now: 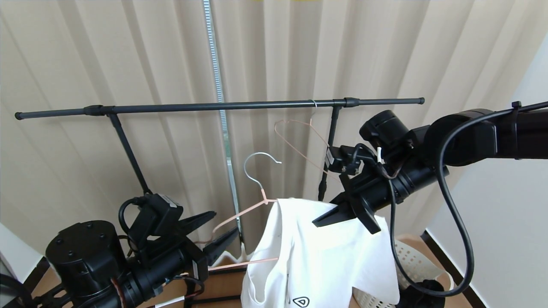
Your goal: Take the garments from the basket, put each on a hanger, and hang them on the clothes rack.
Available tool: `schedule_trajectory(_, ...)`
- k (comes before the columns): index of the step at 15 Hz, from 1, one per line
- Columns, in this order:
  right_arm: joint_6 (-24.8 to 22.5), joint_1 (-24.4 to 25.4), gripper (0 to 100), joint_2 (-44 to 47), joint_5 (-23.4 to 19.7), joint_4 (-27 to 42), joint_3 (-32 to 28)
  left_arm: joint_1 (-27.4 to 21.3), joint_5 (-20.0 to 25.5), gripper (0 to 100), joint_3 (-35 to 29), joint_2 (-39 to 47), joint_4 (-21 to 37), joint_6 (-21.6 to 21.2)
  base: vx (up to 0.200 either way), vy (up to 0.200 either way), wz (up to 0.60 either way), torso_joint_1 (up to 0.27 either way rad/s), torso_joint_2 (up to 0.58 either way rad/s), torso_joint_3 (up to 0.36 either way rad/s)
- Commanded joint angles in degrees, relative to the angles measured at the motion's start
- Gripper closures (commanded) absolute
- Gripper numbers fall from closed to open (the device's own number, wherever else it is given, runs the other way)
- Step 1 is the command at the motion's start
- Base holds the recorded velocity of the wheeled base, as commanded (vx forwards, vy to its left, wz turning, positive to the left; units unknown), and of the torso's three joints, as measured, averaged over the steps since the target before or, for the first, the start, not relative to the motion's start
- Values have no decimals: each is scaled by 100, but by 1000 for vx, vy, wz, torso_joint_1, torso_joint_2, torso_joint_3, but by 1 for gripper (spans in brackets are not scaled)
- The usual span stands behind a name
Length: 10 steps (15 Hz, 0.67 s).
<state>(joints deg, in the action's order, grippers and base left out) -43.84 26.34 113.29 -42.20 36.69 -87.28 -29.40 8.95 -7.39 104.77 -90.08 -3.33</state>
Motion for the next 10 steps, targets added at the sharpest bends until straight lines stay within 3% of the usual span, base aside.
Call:
schedule_trajectory(1, -11, 2, 100, -175, -7, -4, 142, 5, 28, 0, 36, -44, 8, -1, 0, 0, 0, 0, 0, 0)
schedule_trajectory(5, 16, -15, 100, -474, 213, -13, 352, 462, 793, 0, 71, -378, 8, 139, 0, 0, 0, 0, 0, 0)
schedule_trajectory(8, 385, 2, 100, -676, 1153, -119, 361, 1235, 968, 0, 0, -817, 8, 227, 0, 0, 0, 0, 0, 0)
schedule_trajectory(10, 657, 64, 100, -808, 1610, -277, 396, 1446, 925, 0, -35, -1266, 763, 227, 0, 0, 0, 0, 0, 0)
